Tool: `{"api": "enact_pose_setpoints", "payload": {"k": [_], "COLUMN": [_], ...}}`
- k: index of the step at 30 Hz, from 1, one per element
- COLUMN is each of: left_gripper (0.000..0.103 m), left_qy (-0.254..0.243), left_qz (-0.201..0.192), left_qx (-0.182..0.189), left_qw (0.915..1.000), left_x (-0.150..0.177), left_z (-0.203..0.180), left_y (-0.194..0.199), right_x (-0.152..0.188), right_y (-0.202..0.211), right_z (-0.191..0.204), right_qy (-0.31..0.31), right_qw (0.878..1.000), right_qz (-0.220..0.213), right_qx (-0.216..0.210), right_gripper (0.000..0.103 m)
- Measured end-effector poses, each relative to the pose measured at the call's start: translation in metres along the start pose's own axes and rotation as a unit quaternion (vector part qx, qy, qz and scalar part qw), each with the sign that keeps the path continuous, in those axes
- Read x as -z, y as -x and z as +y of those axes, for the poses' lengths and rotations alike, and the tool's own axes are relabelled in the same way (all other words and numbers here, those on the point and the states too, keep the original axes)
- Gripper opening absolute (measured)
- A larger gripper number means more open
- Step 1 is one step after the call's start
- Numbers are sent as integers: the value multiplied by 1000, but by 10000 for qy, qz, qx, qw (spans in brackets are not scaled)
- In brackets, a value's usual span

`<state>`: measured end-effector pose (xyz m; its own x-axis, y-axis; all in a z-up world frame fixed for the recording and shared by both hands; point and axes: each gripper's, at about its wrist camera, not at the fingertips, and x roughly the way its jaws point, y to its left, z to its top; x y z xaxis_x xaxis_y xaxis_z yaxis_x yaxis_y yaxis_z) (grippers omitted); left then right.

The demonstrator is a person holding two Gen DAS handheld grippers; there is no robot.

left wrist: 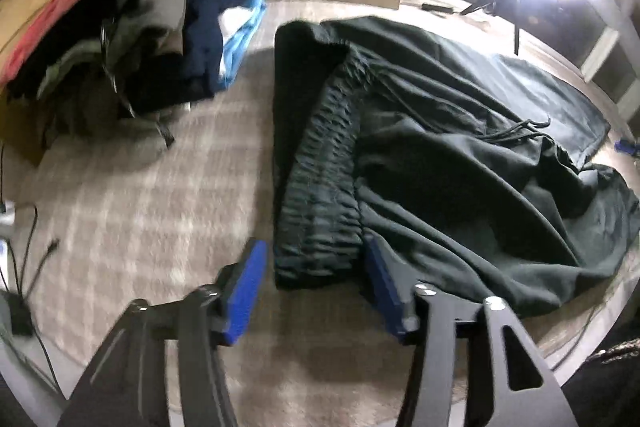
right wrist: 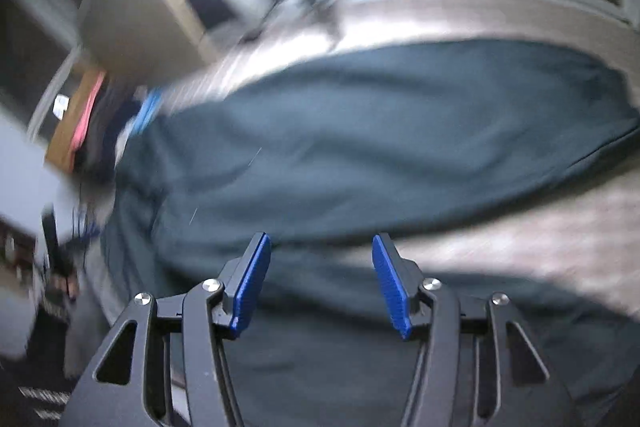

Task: Fold clothes

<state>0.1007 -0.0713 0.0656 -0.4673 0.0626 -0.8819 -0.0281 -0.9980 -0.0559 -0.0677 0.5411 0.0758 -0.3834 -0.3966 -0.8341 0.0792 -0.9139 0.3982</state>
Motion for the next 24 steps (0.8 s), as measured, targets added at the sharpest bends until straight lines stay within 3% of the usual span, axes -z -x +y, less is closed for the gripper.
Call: {"api": "enact_pose_setpoints", "payload": {"k": [5,7,8,9,11,12,16,20,22,24], "left_gripper": [58,44,28,20,15,6,6,5,9,11], "left_qy": [-79,-231,-336,-481,-685,-727,-709,-536,-400,-400], "left_qz": [342,394,383,318,146,81,-72,540,536,279], "left_qx": [520,644,618,466,381,436,218,-89,-67,59], "left_qw": [9980,9969,9968,9972,9968,9964,9972,9971,9977,9988], "left_x": [-4,-1,0,1,2,3,20,41,38,25], "left_z": [15,10,7,2,-2,-1,14,30,34,32], "left_y": [-18,-20,-20,-20,-11,0,33,10,9,20], "right_x": [49,60,64,69,77,81,90,92,94,96], "right_y": [-30,-32,-33,-34,-38,-39,-47,-53,-56,-53], "right_z": [35,40,43,46,55,59,63,62,62,63], "right_qy": [-28,-176,-216,-211,-183,-180,-266,-396,-460,-517], "right_qw": [9993,9990,9989,9988,9987,9985,9980,9970,9964,9964], "right_qz": [359,406,423,432,463,479,520,565,588,537], "right_qx": [-32,-47,-28,26,139,184,255,348,394,413], "right_gripper": [52,52,52,52,52,52,52,52,52,52]}}
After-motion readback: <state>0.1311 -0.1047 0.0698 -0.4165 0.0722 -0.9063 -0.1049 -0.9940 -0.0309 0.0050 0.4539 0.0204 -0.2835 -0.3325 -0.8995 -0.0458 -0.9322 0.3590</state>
